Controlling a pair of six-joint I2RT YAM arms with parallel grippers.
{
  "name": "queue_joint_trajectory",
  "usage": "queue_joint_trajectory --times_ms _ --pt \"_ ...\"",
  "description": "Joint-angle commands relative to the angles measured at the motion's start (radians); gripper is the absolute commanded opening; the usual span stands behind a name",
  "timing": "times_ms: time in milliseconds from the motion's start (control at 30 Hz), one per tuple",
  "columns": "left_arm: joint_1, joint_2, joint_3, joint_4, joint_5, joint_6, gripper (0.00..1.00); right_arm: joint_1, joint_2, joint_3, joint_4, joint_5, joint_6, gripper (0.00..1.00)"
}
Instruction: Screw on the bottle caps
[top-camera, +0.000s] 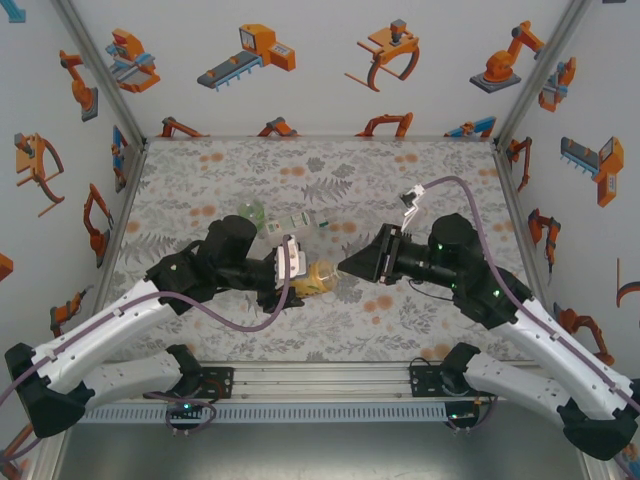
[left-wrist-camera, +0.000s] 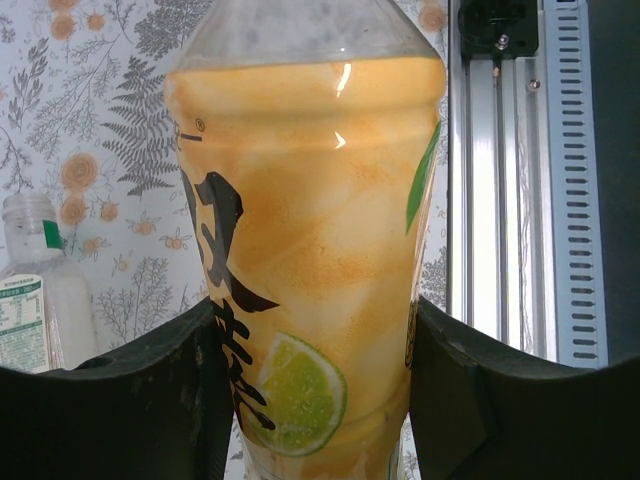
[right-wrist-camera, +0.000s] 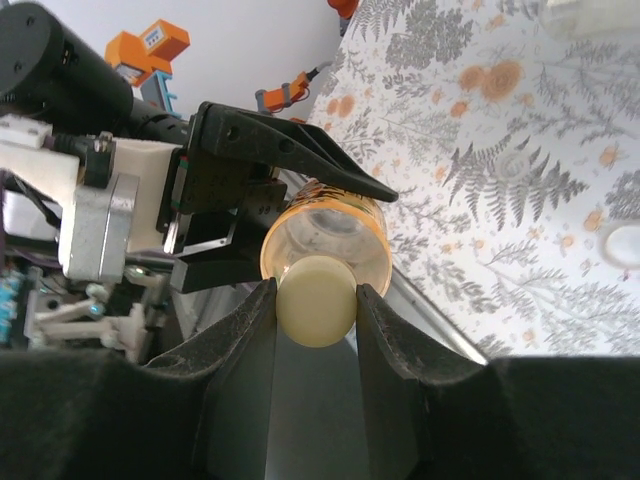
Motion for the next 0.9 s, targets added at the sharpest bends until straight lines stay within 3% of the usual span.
queue_joint_trajectory --times_ms 0,133,333,500,867 --pt "-0.011 0.002 0.022 0.077 0.103 0.012 0.0 0.017 -0.022 -0.013 0.079 -0.064 -0.188 0.0" --pt "-0.011 0.005 0.032 0.074 0.134 0.011 0.0 0.017 -0.057 -0.039 0.19 -0.193 -0.388 0.0" --pt "-0.011 0.003 0.047 0.069 0.174 0.007 0.0 0.017 -0.069 -0.028 0.215 -0.335 -0.62 0.0" --pt "-0.011 -0.005 0.055 0.069 0.207 0.001 0.0 0.017 -0.073 -0.03 0.247 -0.398 -0.681 0.0" --pt "-0.011 -0.021 0.054 0.086 0.245 -0.01 0.0 0.017 -0.129 -0.079 0.336 -0.378 -0.735 0.0"
